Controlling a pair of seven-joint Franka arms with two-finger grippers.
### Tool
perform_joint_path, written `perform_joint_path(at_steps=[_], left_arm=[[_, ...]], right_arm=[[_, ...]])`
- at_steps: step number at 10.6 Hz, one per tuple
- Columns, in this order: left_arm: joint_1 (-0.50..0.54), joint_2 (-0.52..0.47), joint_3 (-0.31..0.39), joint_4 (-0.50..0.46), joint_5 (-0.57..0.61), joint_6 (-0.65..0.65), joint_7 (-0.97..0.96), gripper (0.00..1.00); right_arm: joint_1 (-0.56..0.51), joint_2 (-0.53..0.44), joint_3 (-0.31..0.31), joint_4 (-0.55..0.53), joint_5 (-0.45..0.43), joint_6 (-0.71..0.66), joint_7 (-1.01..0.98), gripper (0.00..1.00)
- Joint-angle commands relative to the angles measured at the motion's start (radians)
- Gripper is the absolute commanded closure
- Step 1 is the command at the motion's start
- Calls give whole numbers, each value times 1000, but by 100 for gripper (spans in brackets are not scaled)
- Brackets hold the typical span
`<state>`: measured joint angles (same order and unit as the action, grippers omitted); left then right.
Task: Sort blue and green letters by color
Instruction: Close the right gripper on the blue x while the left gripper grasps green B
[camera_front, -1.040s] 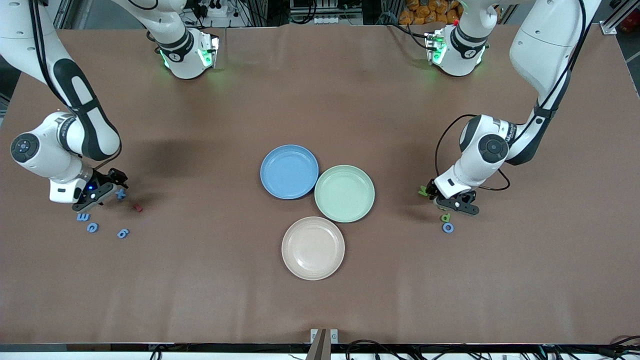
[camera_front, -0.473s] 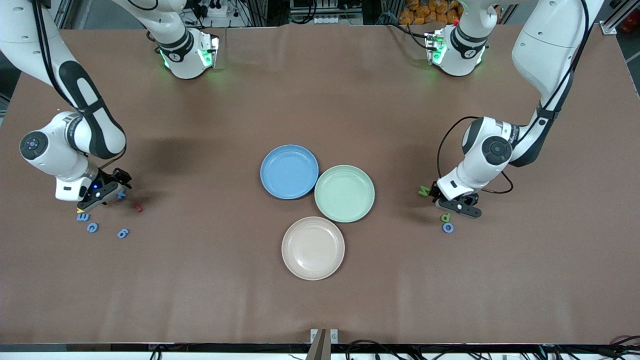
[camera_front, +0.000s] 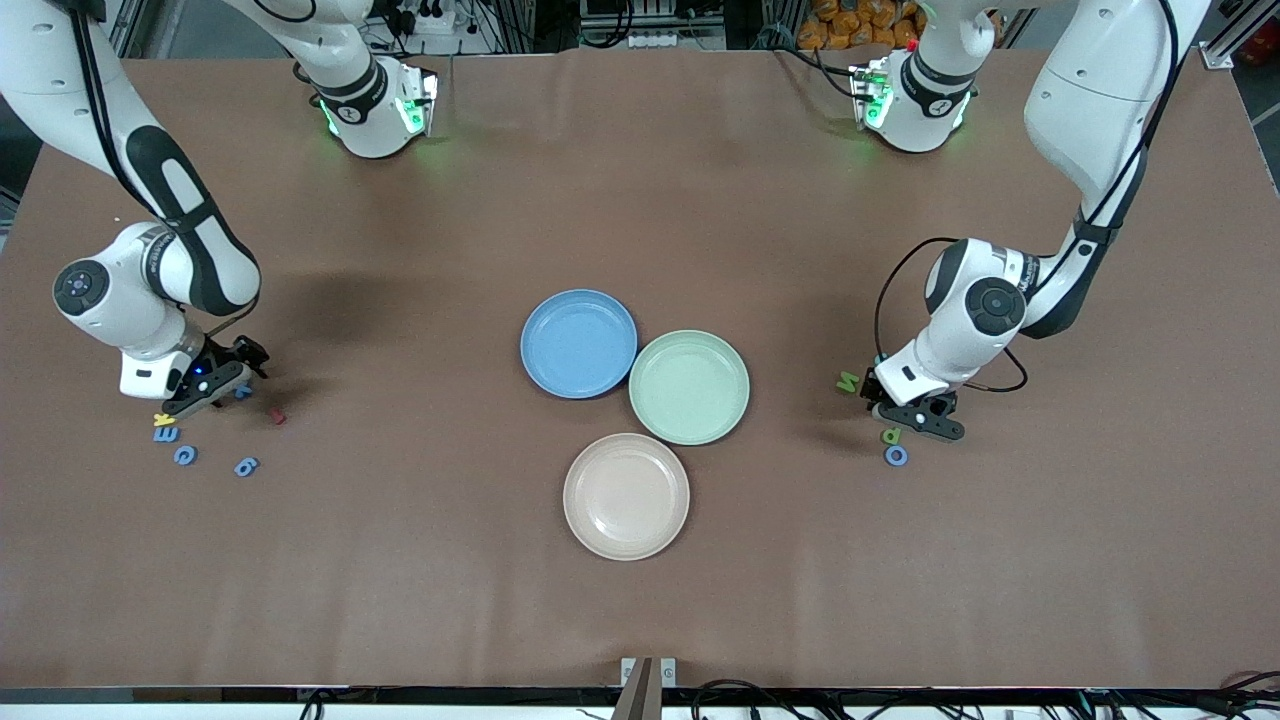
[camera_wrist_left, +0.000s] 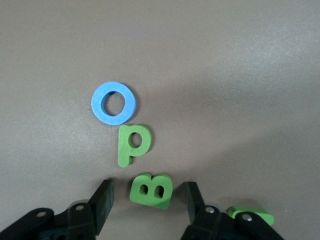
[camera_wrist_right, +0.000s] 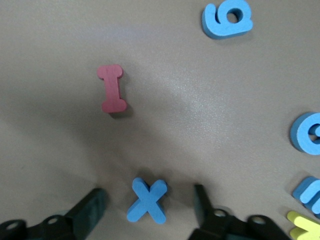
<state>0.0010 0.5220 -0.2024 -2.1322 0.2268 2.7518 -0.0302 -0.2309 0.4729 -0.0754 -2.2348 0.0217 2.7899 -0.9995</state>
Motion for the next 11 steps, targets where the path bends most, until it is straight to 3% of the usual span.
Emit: perform_joint_path(at_steps=[1,3,4,5,8,11], left_arm=[[5,23,-2,23,22,12,12,50],[5,26,-2,25,22,12,12,78],[5,24,-2,25,22,12,9,94],[5,20,-3,25,22,11,4,100],[8,-32,-101,46,-6,-73,-75,100],[-1,-74,-227,101,-53,-196,-212,100]], right_arm=[[10,-25,6,-40,55,26,42,72],[7,-39,6,-52,73,22,65,93],[7,-71,8,-52,89,-22,111,97],[12,-114,11,-46,92,-109,187,100],[112,-264,36,-17,92,-315,457,100],[322,-295,35,-8,92,-348,834,100]])
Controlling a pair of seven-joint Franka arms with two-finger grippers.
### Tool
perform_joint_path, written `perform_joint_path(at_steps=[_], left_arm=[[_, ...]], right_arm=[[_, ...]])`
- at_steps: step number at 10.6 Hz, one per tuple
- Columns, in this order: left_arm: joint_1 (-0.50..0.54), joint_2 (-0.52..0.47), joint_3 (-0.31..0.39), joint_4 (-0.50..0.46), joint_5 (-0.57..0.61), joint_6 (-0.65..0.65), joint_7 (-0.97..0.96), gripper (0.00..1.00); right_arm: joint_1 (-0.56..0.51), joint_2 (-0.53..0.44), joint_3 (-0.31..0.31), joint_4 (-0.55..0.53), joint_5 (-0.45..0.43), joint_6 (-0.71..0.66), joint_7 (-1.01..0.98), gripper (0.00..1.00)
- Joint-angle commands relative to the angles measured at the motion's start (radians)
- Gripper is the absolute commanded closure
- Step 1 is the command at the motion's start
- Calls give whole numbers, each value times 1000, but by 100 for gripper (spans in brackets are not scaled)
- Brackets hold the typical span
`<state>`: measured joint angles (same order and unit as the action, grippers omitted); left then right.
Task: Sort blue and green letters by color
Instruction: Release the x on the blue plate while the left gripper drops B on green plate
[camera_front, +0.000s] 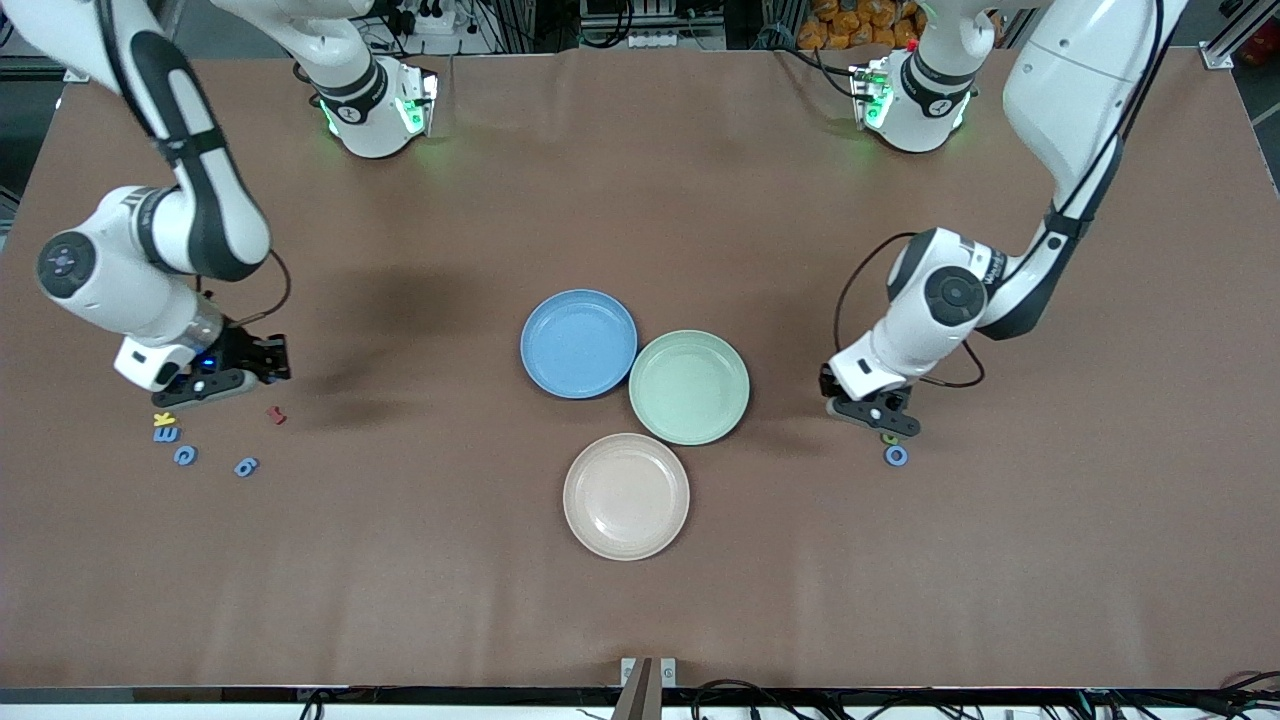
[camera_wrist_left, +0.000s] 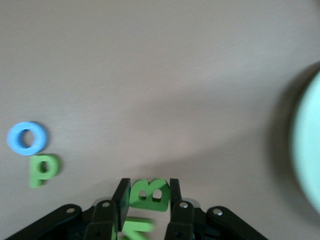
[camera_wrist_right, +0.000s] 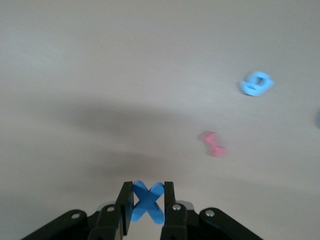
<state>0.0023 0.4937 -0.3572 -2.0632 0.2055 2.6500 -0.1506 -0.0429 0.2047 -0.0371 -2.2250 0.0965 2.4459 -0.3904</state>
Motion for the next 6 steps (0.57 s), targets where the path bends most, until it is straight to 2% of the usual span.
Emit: perform_joint_path(at_steps=[1,3,6], left_arm=[[-13,-38,-101,49,-32,-100,-142,100],[-83,-29,-126,74,-32,-101,-296,100],[-191,25,-121,113,-28,-101,-502,99]], right_arm=[[205,-24,-3,-5,19,-5,313,100],[335,-8,-3,25,19,-2,479,100],[495,76,-3,108,19,7,631,100]])
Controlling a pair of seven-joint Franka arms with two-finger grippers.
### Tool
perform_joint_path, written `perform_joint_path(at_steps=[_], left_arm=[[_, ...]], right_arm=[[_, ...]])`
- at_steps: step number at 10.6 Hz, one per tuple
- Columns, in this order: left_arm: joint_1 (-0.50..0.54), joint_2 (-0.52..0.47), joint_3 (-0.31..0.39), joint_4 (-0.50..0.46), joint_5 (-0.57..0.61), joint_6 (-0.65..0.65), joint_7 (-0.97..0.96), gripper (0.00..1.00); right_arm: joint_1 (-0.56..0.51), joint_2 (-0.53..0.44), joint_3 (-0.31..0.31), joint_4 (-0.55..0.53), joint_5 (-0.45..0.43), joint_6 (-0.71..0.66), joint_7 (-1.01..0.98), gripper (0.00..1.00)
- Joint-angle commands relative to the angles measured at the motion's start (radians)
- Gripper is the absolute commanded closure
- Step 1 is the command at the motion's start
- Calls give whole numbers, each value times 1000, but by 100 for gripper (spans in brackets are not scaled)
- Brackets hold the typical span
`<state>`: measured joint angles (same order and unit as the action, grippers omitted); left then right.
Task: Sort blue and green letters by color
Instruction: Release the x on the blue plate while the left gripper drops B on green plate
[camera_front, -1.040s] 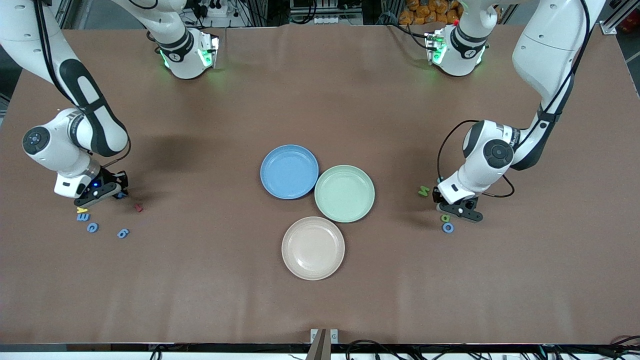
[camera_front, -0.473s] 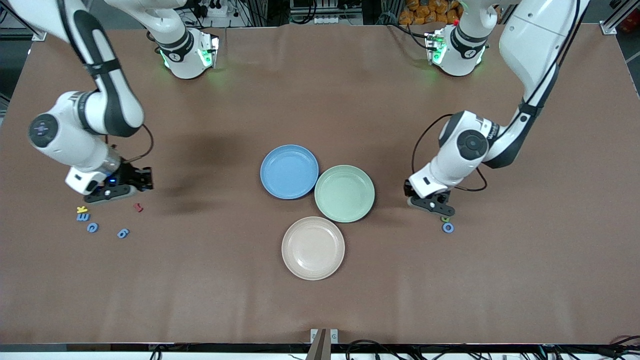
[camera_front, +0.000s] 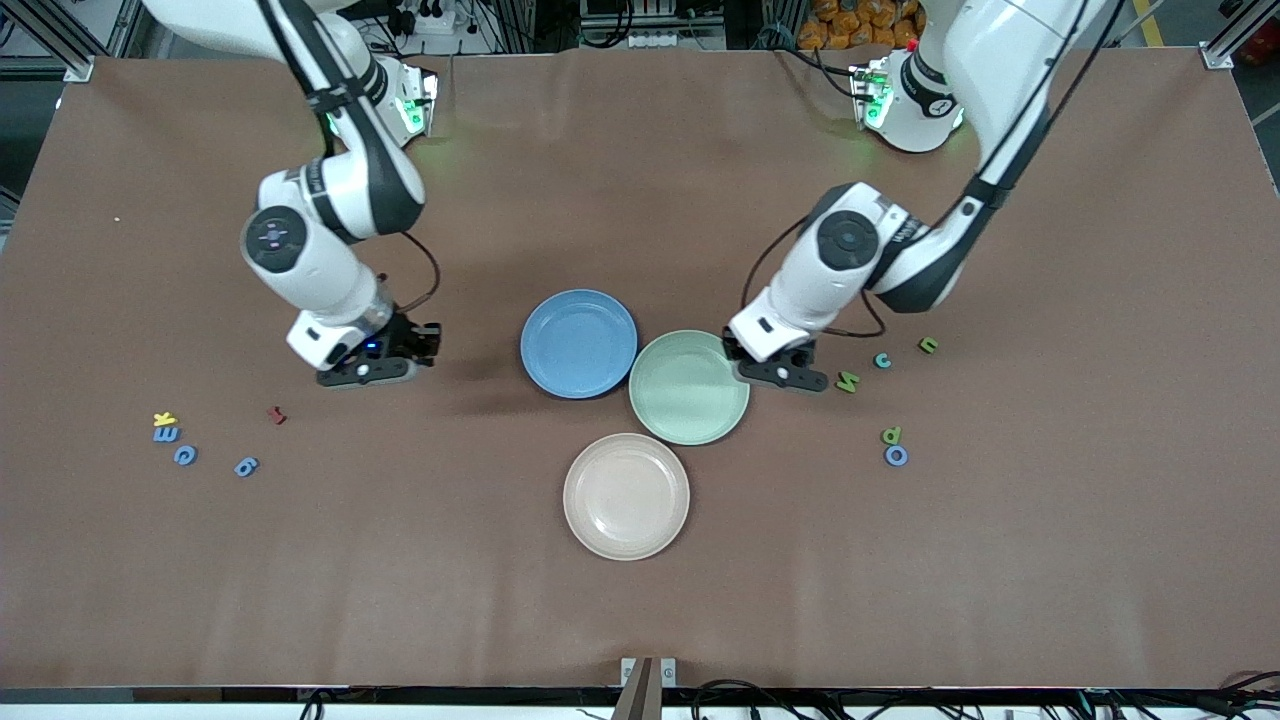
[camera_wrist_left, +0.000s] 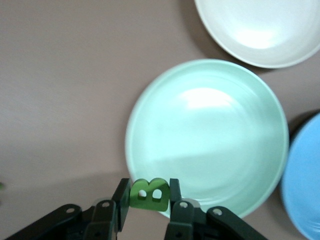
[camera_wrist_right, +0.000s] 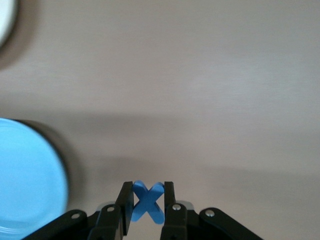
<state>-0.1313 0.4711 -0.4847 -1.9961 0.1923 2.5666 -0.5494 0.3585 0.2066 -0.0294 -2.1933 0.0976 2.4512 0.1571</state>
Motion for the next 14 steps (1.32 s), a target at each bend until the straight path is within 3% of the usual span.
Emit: perform_joint_path(at_steps=[1,3,4,5,6,7,8,11,14], left_arm=[[-70,58,8,56,-11,-17,-131,82],[-70,64,8,69,-5,-17,-139,26],[-65,58,8,72,-4,-20,-135,17],[-59,57,8,76,-4,-20,-138,0],[-54,52,9,77,-4,-20,-133,0],[-42,35,17,76,-2,-26,-109,0],[5,25,20,77,-2,-58,-45,0],[146,24,21,66,-2,-72,69,0],[191,38,52,65,83,-75,106,4]], right_arm=[[135,108,-12,116,27,2,123,100],[227,195,-12,206,75,6,136,100],[273,235,-14,246,96,6,154,100],[308,261,-15,271,97,8,201,99],[327,276,-14,282,93,12,222,97],[347,289,-14,282,97,28,232,79],[355,295,-14,282,97,44,271,1],[329,280,-18,282,97,11,272,0],[184,223,-20,283,97,-70,274,0]])
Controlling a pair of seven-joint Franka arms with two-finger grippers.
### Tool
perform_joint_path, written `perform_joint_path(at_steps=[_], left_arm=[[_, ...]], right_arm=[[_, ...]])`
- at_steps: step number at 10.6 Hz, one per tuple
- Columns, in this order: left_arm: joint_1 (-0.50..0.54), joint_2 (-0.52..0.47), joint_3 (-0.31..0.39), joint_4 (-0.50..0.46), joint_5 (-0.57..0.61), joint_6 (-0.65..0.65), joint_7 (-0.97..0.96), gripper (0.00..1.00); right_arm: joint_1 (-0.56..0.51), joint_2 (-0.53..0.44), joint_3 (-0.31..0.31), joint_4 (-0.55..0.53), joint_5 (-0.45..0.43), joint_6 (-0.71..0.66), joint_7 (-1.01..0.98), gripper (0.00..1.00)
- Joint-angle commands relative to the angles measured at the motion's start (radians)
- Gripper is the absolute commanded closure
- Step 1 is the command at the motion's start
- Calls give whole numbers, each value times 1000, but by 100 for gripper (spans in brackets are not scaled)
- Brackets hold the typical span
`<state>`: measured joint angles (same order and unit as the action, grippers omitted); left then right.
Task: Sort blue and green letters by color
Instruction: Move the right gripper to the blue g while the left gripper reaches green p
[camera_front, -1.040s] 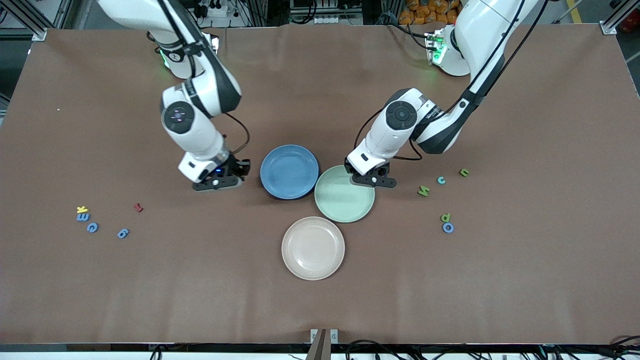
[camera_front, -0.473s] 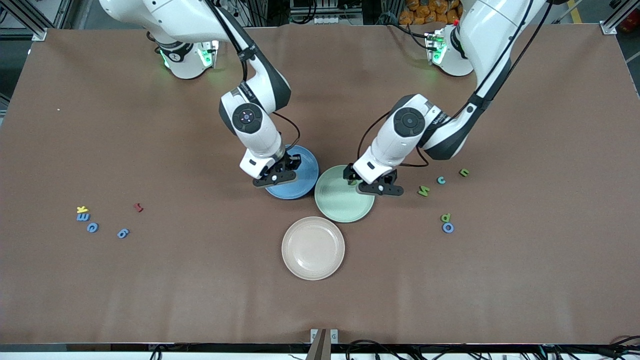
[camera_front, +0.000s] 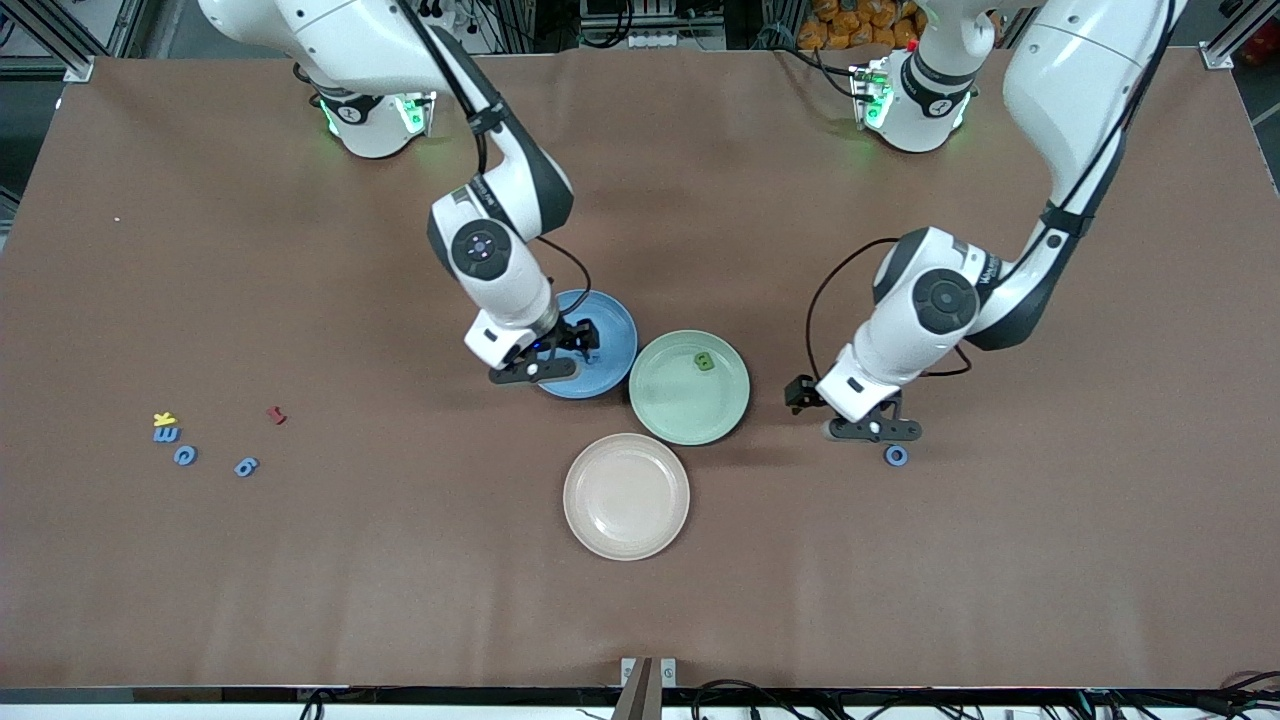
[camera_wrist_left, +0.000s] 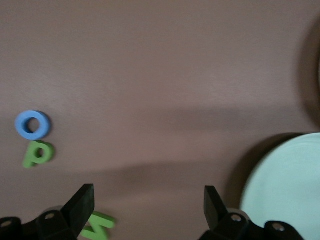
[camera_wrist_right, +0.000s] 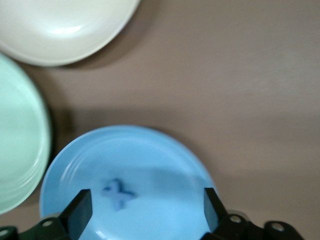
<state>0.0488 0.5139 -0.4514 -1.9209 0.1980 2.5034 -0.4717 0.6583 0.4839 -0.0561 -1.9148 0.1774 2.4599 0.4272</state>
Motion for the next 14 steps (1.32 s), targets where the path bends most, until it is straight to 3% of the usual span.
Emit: perform_joint_path(at_steps=[1,4,7,11,14], left_arm=[[43,7,25,-9,110,-12,77,4],[133,63,25,5,115,-9,320,6],[166,118,25,34,115,-8,491,16],[154,158,25,45,115,-1,496,27],[154,166,25,46,136,-1,496,35]], right_arm=[[-170,-65,4,7,11,-84,-8,0],[-268,-61,-82,36,13,-90,-38,0],[-339,-6,-221,109,17,-113,-21,0],[-486,162,-234,284,17,-116,105,0],[-578,214,-231,344,22,-167,82,0]])
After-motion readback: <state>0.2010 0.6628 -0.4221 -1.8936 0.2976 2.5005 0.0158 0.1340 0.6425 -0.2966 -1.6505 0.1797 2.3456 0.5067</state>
